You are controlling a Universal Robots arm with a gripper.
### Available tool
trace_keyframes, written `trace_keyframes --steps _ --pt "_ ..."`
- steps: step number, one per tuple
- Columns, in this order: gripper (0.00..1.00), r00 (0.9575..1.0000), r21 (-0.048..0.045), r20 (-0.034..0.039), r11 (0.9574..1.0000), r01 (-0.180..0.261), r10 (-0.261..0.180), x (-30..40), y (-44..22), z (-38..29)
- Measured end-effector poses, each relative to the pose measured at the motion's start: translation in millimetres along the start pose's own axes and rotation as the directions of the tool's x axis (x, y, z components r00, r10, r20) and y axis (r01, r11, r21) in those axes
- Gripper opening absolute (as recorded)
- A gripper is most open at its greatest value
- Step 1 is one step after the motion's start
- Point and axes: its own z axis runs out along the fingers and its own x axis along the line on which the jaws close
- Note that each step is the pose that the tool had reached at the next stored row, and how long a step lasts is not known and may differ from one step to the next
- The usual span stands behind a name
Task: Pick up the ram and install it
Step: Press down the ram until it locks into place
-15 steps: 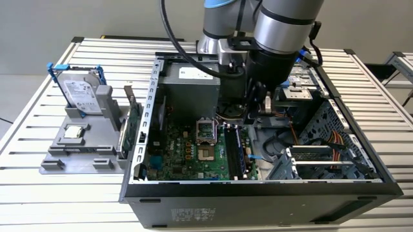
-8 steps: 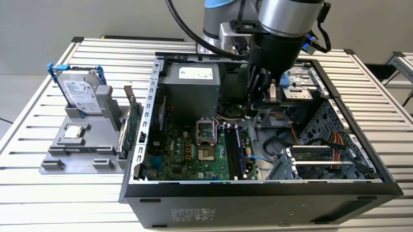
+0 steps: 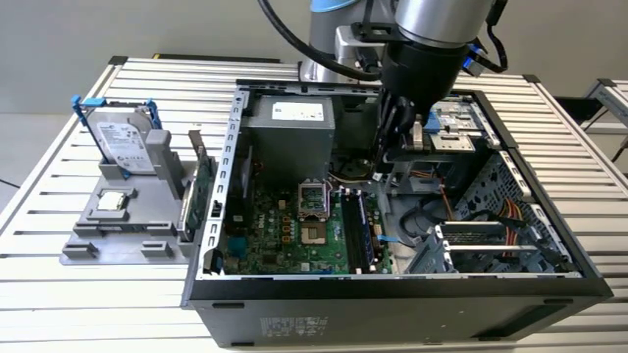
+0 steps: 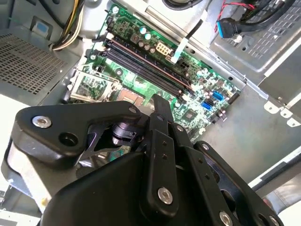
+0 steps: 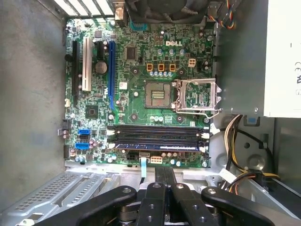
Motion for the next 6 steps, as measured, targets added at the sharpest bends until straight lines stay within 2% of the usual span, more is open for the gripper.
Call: trace_keyframes --steps 6 --pt "0.00 1.0000 -0.0001 -0.0006 1.0000 0.000 0.000 0.0 0.0 0.0"
